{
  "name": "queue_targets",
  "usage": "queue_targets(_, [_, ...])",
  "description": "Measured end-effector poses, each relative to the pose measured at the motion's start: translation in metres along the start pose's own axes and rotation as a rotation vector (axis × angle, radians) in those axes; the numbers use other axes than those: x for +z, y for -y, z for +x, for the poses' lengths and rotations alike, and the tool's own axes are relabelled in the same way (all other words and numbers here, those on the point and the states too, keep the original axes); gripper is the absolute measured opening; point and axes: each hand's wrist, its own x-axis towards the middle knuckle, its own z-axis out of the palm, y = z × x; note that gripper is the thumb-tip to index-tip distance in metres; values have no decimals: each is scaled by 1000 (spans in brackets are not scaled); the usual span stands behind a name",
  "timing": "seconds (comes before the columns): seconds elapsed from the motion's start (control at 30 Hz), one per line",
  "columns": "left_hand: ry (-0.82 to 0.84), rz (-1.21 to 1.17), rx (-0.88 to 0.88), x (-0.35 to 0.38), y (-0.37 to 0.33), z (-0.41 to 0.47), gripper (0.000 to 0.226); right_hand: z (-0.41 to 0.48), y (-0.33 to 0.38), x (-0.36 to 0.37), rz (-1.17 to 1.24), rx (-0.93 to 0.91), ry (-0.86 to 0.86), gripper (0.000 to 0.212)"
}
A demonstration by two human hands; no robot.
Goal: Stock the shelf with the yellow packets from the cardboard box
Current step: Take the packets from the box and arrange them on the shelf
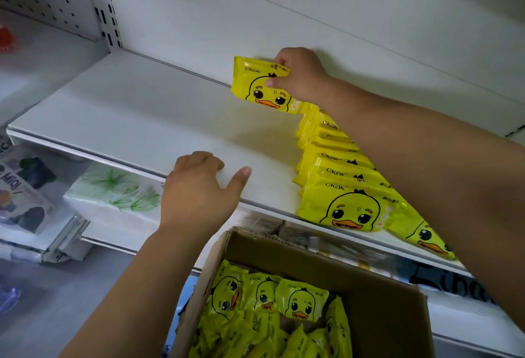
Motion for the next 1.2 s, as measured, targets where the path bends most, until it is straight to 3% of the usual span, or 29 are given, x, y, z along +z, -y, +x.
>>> queue_targets(0.3, [-9,87,15,4,-5,2,73,14,-16,24,-34,-14,-65,32])
queue_targets(0.53, [31,51,6,1,0,2,72,6,-8,12,-633,-164,-186,52])
queue_targets(0.73, [62,30,7,-4,2,5,49,0,-8,4,-823,-57,-208,75])
queue_targets(0.93, [46,-93,18,-3,8,-1,40,-36,1,-22,-706,-14,-183,70])
queue_targets(1.07, [-59,-165,78,-6,9,-23,35,-96,26,-28,-363,-53,-164,47])
queue_targets(1.2, [-57,-149,100,-6,13,-60,33,-198,41,-11,-55,-103,-265,27])
